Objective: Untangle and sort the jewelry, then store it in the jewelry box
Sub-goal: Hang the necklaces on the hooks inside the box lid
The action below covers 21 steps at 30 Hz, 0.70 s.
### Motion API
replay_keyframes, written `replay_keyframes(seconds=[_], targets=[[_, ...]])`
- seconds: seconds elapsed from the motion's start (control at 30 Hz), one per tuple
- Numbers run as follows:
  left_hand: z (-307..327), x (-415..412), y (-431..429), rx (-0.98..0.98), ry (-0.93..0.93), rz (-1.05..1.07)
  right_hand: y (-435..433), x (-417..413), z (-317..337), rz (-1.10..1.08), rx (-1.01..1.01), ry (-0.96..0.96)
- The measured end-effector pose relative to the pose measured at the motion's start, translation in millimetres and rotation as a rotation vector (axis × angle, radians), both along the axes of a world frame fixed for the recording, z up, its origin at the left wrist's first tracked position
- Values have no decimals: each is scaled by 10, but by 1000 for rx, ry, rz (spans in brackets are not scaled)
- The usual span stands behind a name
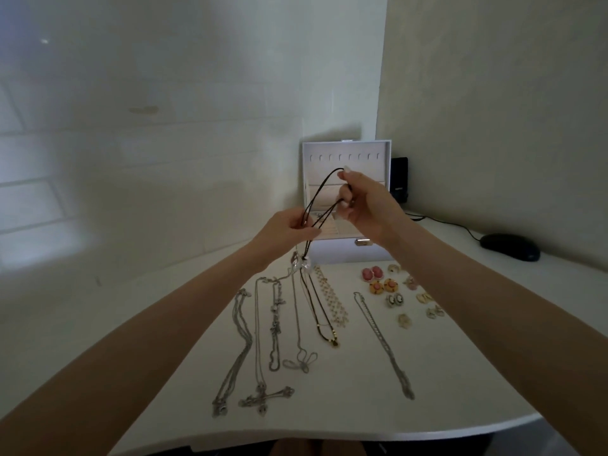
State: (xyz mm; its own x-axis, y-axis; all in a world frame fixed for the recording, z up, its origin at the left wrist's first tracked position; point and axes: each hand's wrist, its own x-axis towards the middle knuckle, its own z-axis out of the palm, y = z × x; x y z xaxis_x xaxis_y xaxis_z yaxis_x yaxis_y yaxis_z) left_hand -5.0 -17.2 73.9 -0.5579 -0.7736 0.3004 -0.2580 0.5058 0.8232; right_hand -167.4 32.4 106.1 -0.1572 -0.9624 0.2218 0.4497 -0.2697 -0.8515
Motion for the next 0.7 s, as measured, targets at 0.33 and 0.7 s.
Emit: replay_keyframes(seconds=[0.33,0.7], targets=[[118,-153,76,315,55,19,87,-8,49,7,-24,25],[-60,-155,124,517,-15,-147,41,89,12,60,-1,169]])
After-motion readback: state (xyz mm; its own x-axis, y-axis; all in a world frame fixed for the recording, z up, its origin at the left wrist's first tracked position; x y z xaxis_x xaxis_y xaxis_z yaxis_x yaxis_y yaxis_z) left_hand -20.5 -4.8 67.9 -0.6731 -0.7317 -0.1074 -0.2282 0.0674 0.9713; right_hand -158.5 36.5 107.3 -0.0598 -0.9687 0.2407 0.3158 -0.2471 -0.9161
